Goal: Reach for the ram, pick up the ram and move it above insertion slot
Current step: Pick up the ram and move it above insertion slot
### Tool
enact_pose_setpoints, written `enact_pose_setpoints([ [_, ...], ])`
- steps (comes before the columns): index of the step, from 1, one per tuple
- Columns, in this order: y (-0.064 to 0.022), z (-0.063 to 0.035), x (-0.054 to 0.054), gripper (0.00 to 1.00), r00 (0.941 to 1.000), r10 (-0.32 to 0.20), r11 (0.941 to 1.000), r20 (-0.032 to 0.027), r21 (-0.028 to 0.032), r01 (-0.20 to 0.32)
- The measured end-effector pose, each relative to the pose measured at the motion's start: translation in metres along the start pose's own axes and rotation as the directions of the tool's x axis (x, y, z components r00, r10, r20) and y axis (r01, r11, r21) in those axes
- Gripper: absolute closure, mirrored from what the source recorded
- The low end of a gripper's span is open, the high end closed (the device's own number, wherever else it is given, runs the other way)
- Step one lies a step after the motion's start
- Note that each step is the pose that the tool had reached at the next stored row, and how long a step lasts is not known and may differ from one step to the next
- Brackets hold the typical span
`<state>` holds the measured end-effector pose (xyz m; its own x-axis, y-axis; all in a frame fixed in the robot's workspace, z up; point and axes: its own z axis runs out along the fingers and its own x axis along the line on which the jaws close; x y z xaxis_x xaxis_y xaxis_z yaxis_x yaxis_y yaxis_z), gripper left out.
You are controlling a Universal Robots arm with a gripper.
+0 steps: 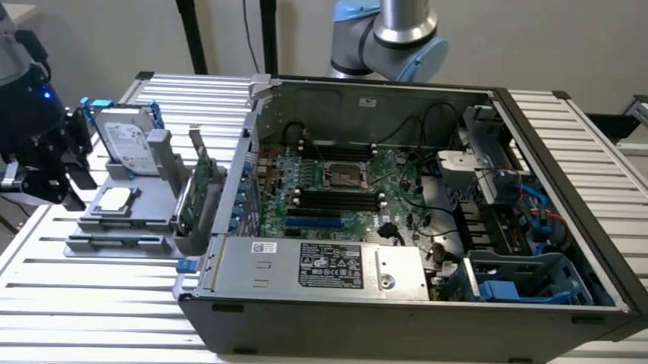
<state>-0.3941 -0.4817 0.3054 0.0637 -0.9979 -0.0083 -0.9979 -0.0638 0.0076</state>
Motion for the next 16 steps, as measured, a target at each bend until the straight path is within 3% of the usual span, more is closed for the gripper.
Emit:
enact_pose_setpoints([
  [16, -0.0009, 0.0291, 0.003, 0.58, 1.0000, 0.001, 1.0000, 0.0016, 0.0002, -0.001],
])
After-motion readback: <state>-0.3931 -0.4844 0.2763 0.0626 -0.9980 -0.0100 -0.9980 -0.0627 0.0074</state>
